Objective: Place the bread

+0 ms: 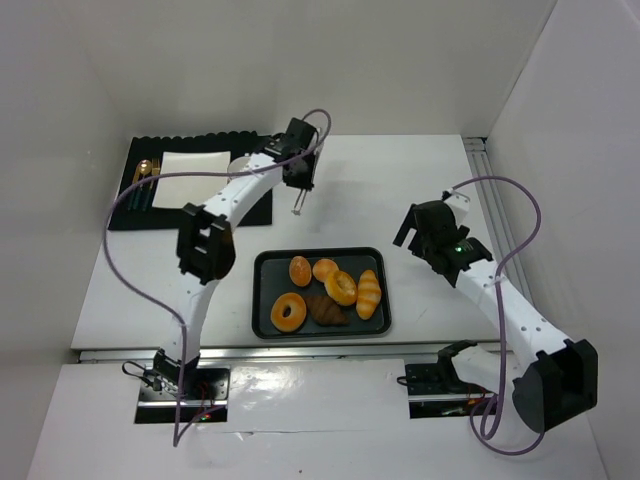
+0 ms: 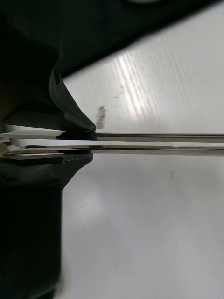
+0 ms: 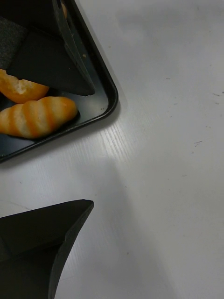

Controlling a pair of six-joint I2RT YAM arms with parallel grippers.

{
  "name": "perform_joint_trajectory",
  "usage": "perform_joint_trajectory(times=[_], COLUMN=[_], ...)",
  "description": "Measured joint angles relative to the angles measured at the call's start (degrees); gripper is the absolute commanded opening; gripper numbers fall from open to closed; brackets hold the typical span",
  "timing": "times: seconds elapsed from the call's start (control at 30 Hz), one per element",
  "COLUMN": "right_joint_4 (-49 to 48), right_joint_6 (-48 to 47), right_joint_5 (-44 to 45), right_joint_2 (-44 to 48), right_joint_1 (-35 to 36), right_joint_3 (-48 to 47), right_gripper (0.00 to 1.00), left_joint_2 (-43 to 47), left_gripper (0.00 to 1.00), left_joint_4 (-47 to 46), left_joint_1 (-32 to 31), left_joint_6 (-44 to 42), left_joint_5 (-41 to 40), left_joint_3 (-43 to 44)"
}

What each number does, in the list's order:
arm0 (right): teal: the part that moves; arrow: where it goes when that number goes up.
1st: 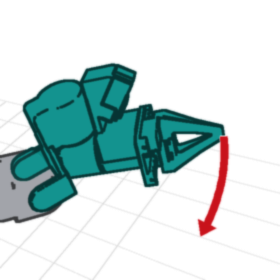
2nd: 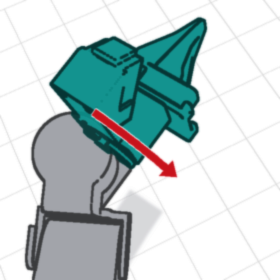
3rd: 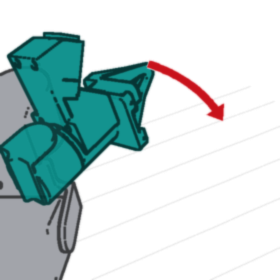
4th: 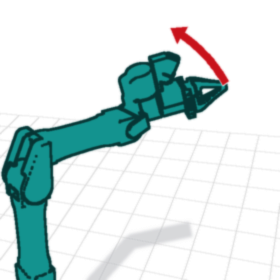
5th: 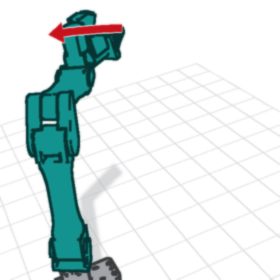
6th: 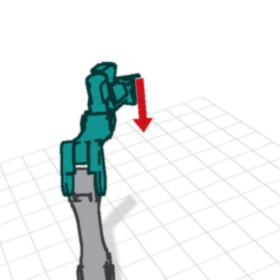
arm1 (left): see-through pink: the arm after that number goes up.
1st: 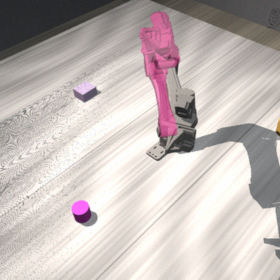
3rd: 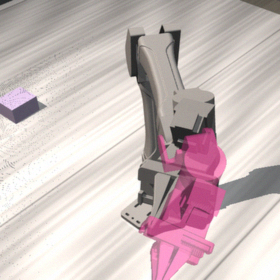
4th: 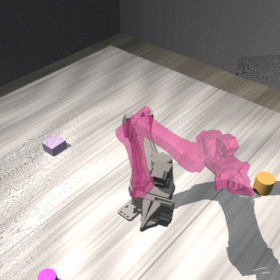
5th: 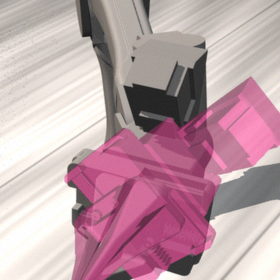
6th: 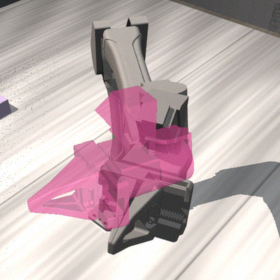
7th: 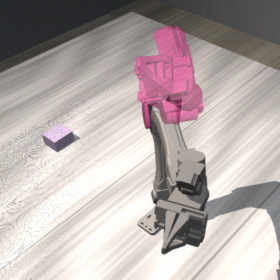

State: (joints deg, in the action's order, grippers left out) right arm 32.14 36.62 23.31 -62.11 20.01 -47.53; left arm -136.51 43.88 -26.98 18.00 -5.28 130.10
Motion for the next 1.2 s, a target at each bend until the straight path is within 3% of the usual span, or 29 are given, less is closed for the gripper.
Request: perform_joint_trajectory(times=[0.27,0.33,0.43,0.6,0.83,1.0,1.2], right_joint_4=[-0.1,-0.2,-0.1,0.0,0.0,0.0,0.0], right_joint_6=[-0.3,-0.3,-0.7,-1.4,-1.8,-2.1,-2.1], right_joint_5=[-0.3,-0.3,0.0,1.1,1.4,1.2,1.2], right_joint_2=[2.9,3.4,3.4,1.9,0.8,0.3,-0.2], right_joint_1=[0.0,0.2,0.4,0.4,0.4,0.4,0.4], right_joint_3=[0.0,0.0,-0.3,-1.6,-2.0,-2.0,-2.0], right_gripper=[0.99,0.99,0.99,0.99,0.99,0.99,0.99], left_joint_2=[40.9,48.7,56.6,63.6,76.1,79.8,82.5], left_gripper=[0.31,0.41,0.50,0.50,0.47,0.48,0.52], left_joint_4=[-4.2,-4.1,0.7,11.9,23.8,29.6,31.7], left_joint_1=[-4.9,-7.8,-11.8,-15.0,-18.2,-18.2,-18.2], left_joint_6=[2.1,3.1,4.6,9.4,16.8,21.2,24.8], left_joint_5=[0.5,0.4,-0.5,-3.4,-5.0,-4.2,0.3], left_joint_3=[-31.1,-38.9,-48.3,-53.7,-53.1,-53.4,-60.2])
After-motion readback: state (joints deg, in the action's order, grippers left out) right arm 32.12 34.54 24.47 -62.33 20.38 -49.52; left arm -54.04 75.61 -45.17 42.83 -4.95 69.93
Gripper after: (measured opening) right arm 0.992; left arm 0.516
